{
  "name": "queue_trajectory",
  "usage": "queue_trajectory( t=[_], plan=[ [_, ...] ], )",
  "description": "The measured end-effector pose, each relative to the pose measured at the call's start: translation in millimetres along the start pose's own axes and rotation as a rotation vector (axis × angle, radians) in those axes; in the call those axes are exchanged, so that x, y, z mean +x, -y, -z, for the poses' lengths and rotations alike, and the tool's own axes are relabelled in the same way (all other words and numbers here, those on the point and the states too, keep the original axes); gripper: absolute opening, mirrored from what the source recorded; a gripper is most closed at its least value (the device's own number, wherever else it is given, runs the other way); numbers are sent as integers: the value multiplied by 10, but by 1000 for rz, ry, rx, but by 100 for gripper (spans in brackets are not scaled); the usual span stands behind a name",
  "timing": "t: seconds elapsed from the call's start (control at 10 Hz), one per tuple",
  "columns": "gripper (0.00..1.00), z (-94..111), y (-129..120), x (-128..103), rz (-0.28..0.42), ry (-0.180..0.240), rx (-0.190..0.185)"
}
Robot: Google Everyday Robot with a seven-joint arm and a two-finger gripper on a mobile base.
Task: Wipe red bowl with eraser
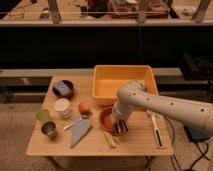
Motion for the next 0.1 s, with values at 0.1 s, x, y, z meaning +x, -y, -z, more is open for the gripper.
queue_trajectory(
  t=[0.1],
  plan=[
    [0, 10, -62, 29, -14, -3, -3]
  ],
)
